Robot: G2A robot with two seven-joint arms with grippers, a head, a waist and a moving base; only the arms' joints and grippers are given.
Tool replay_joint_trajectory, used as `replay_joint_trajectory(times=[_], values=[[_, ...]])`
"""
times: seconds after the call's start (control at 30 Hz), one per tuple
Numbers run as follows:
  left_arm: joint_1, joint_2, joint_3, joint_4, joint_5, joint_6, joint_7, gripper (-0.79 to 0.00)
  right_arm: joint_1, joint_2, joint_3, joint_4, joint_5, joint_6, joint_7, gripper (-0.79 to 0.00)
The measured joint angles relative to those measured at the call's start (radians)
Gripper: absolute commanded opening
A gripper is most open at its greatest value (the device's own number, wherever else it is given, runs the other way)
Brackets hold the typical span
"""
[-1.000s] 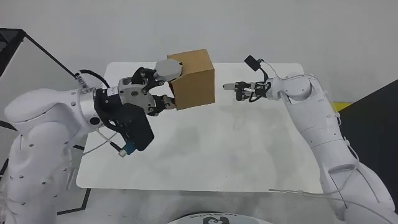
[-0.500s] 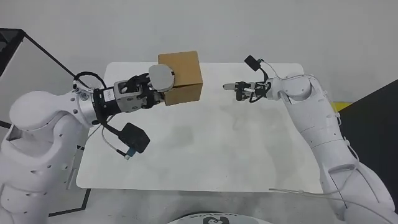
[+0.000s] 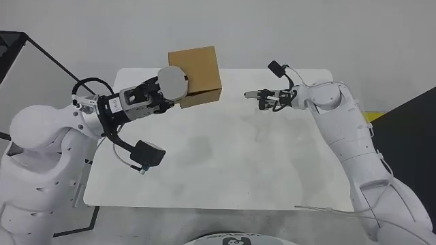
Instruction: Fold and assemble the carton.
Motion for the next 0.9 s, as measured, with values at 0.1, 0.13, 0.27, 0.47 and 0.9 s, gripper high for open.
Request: replay_joint_trajectory(times=[0.1,0.13,0.27,0.47,0.9], values=[[0.006,0.002,0.004,0.008,0.033,0.074,0.018,-0.785,0.0,0.0,0.0,0.0,0.0,0.0,0.0,0.0],[0.009,0.002,0.005,0.011,0.037,0.082,0.016,-0.785,0.0,0.0,0.0,0.0,0.0,0.0,0.0,0.0],[0.011,0.002,0.005,0.013,0.038,0.081,0.012,-0.785,0.0,0.0,0.0,0.0,0.0,0.0,0.0,0.0],[0.017,-0.001,0.015,-0.003,0.019,0.143,-0.007,-0.785,0.0,0.0,0.0,0.0,0.0,0.0,0.0,0.0],[-0.025,0.002,0.034,0.011,0.191,0.47,0.065,-0.785,0.0,0.0,0.0,0.0,0.0,0.0,0.0,0.0]])
